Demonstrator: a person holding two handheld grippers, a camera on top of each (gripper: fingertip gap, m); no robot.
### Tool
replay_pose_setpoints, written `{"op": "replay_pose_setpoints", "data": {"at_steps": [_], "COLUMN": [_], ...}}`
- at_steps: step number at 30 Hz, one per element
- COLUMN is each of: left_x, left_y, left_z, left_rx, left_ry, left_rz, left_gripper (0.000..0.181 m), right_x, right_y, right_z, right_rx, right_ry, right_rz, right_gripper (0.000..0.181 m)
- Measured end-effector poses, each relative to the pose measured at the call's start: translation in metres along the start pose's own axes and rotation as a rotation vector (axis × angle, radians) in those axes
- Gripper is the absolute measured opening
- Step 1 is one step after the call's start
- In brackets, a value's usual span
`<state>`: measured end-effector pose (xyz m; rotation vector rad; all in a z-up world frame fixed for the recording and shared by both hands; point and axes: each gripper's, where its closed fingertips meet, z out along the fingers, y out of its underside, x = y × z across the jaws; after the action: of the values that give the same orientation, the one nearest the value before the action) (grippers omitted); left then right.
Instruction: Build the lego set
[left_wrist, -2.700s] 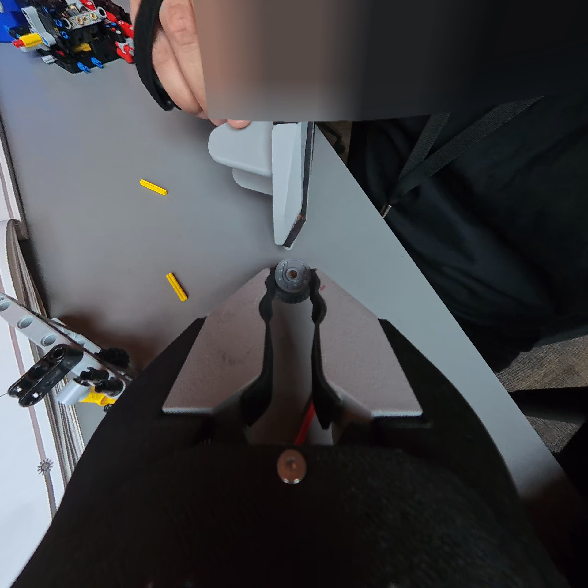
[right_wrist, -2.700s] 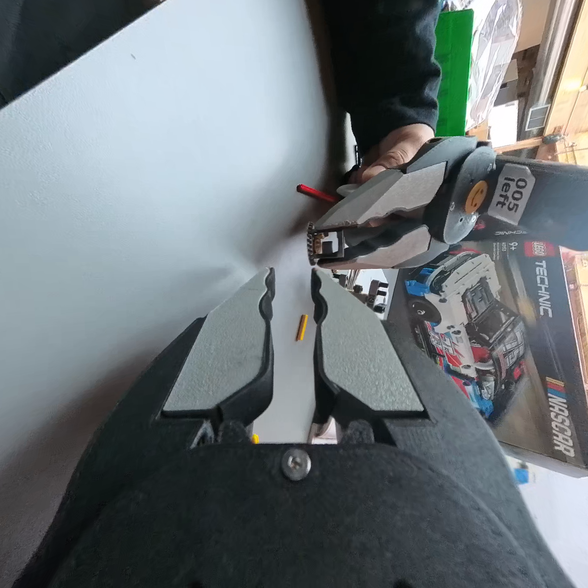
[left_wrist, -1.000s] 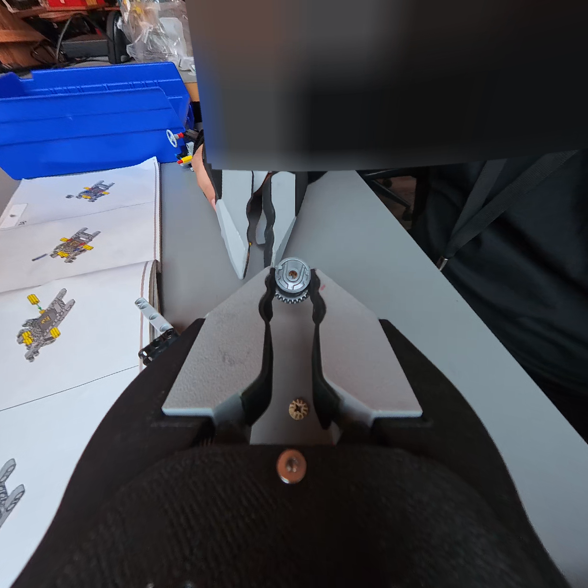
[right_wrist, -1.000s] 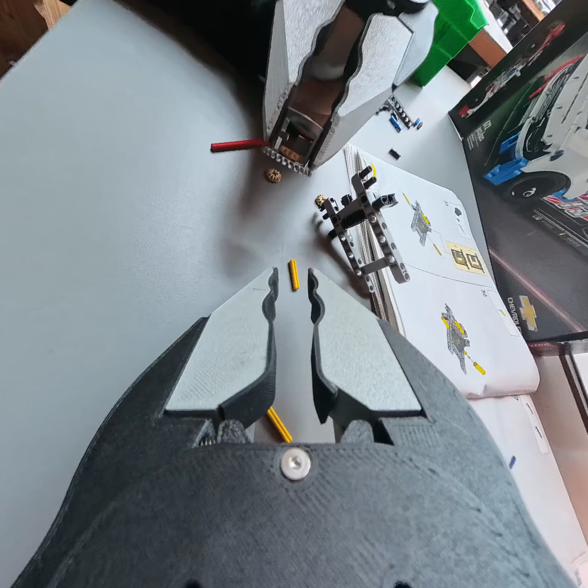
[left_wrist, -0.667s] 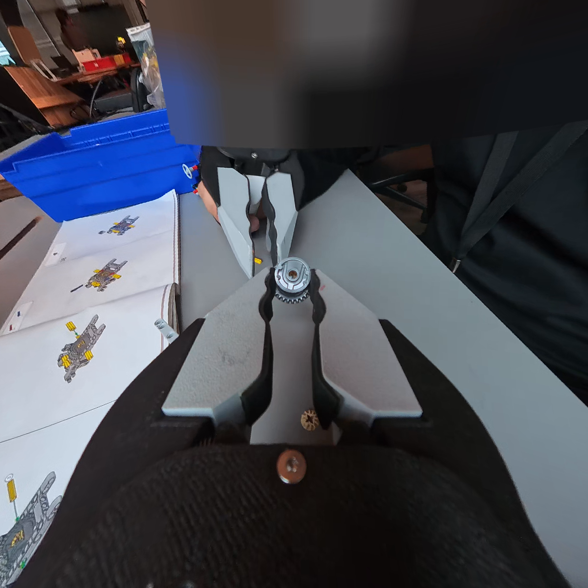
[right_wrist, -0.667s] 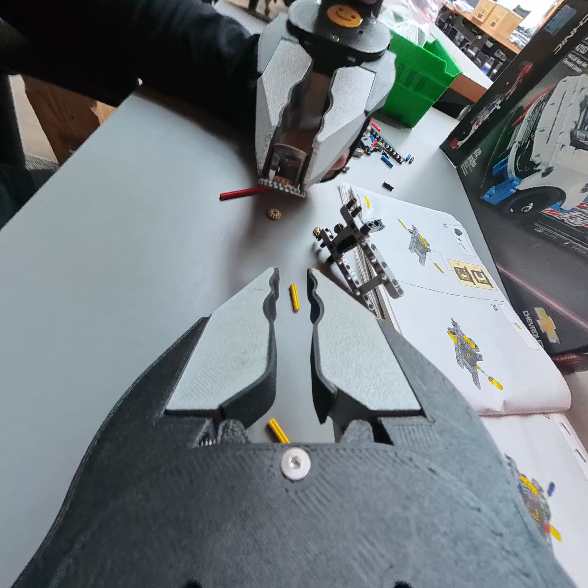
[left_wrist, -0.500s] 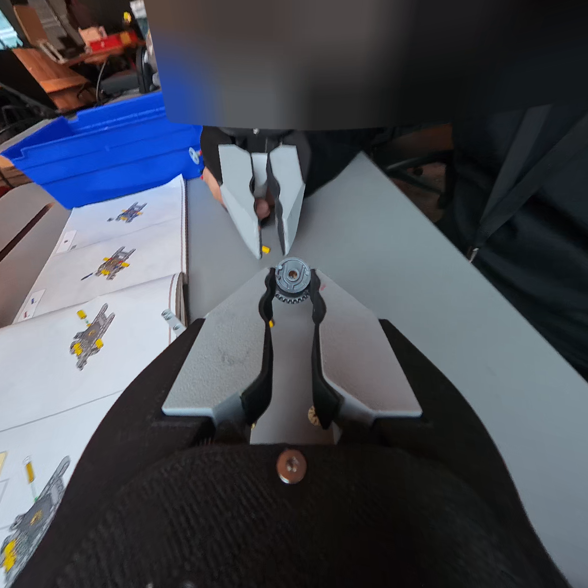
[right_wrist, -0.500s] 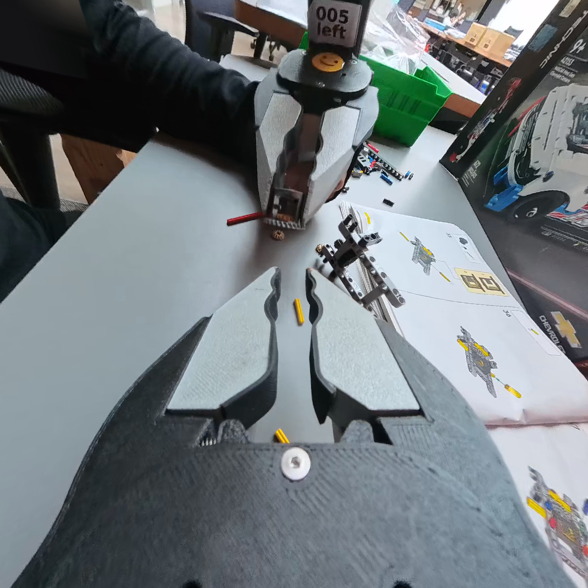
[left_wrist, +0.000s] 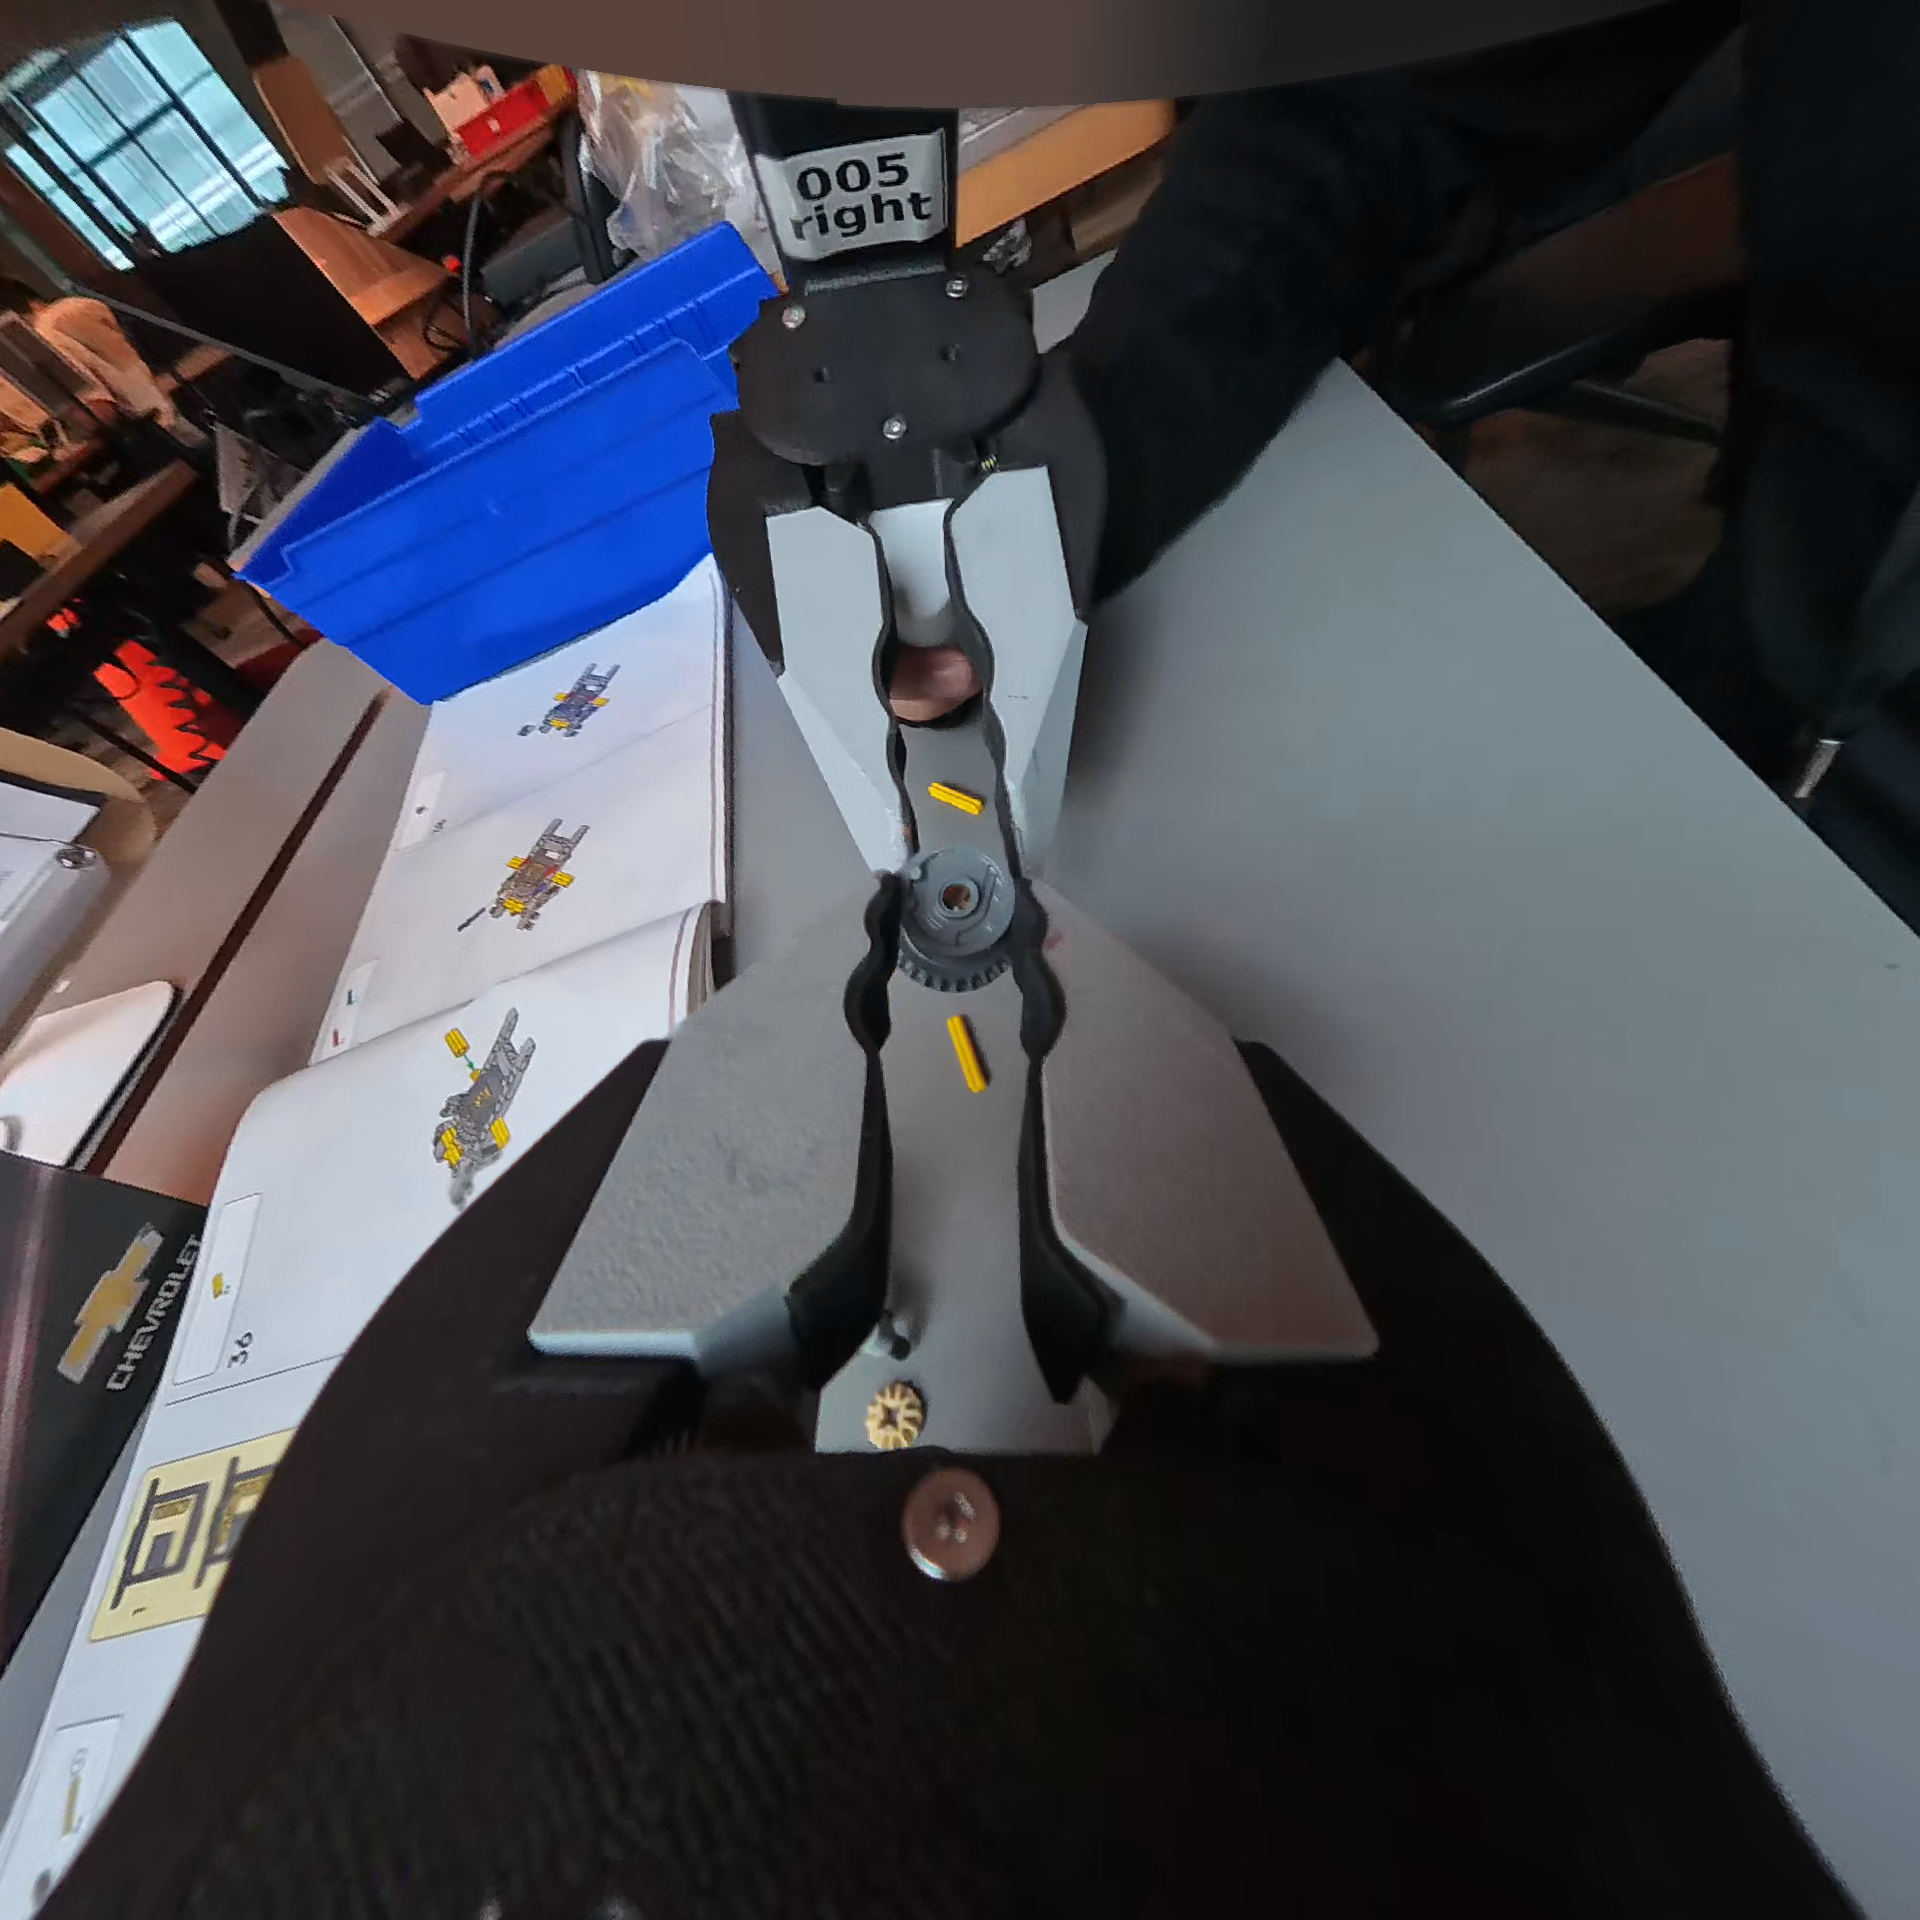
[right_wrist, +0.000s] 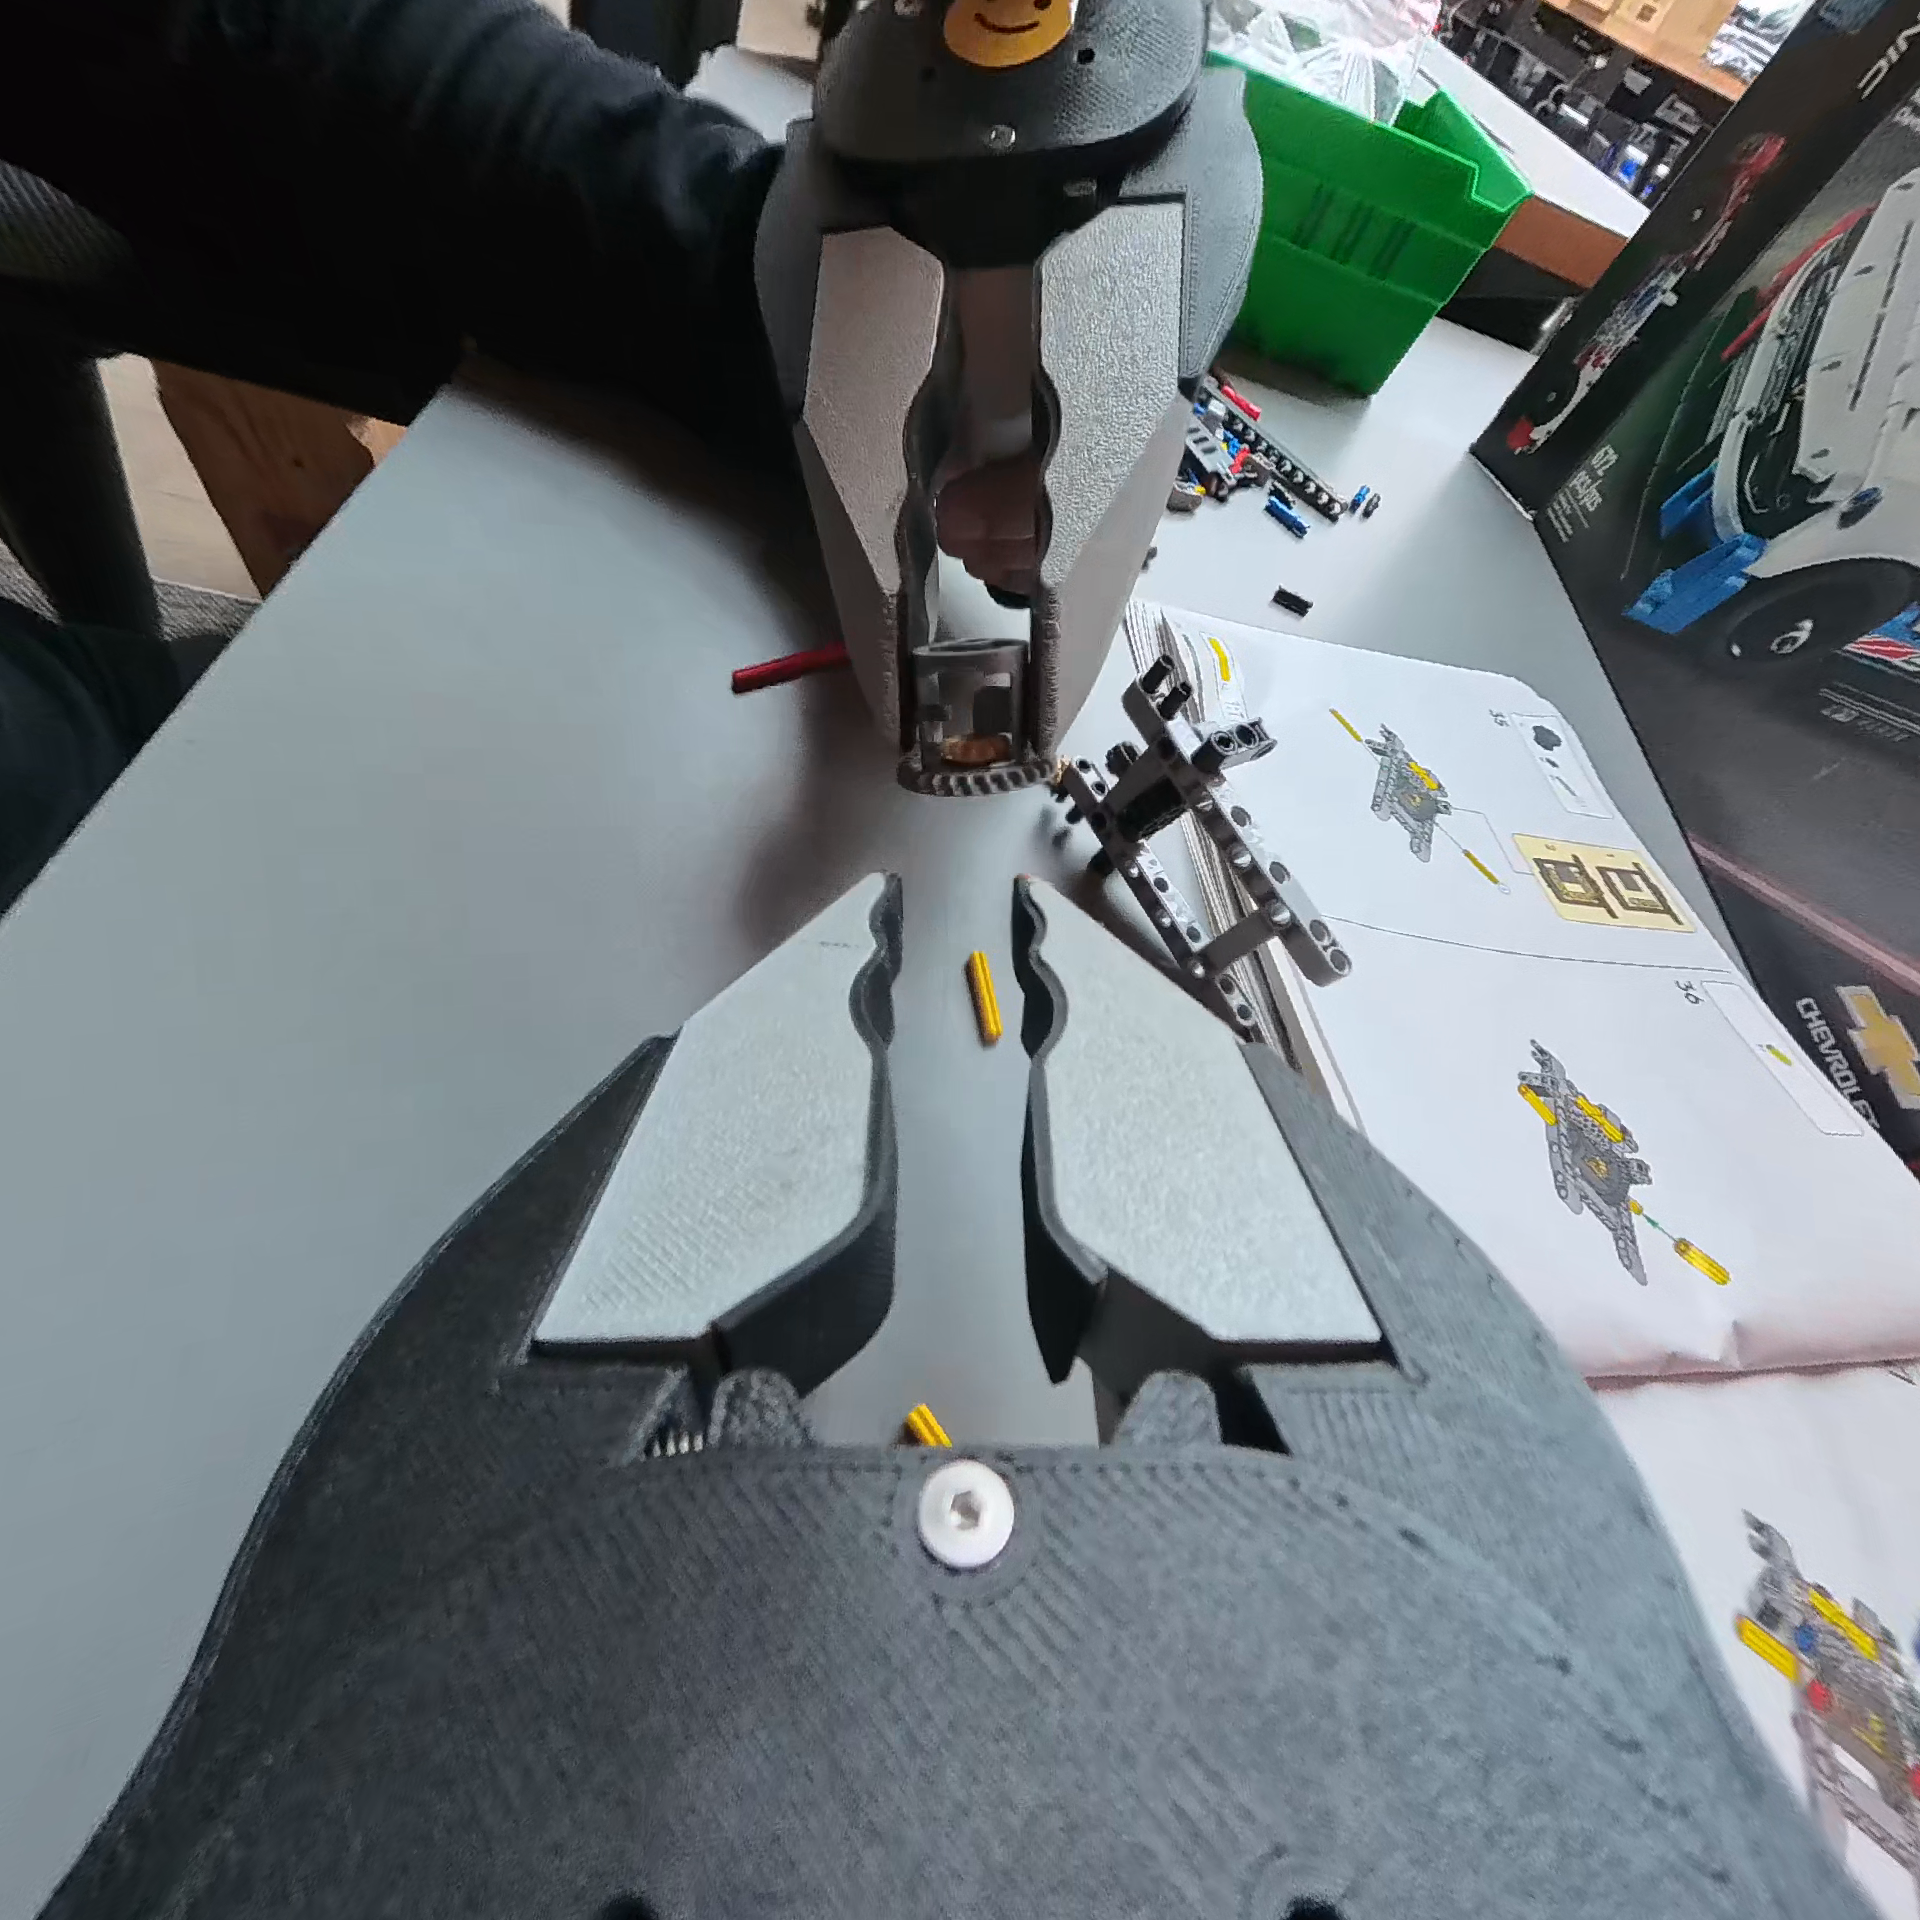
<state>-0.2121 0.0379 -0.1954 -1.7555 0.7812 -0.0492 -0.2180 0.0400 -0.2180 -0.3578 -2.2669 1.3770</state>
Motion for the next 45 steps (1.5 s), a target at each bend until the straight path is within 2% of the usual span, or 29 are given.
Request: {"op": "replay_pose_setpoints", "data": {"at_steps": [9, 12, 23, 45], "left_x": [0.001, 0.003, 0.014, 0.020], "left_y": [-0.010, -0.015, -0.035, -0.044], "left_z": [0.000, -0.002, -0.003, 0.000], "left_rx": [0.049, 0.080, 0.169, 0.203], "left_ry": [-0.012, 0.004, 0.044, 0.076], "left_rz": [0.025, 0.034, 0.090, 0.094], "left_gripper": [0.018, 0.018, 0.018, 0.018], "right_x": [0.004, 0.001, -0.017, -0.023], "right_y": [-0.020, -0.025, -0.043, -0.051], "right_z": [-0.013, -0.018, -0.024, -0.024], "right_rx": [0.163, 0.212, 0.313, 0.353], "right_ry": [-0.112, -0.175, -0.450, -0.518], "right_rz": [0.203, 0.243, 0.397, 0.449], "right_gripper": [0.027, 0.035, 0.036, 0.024]}}
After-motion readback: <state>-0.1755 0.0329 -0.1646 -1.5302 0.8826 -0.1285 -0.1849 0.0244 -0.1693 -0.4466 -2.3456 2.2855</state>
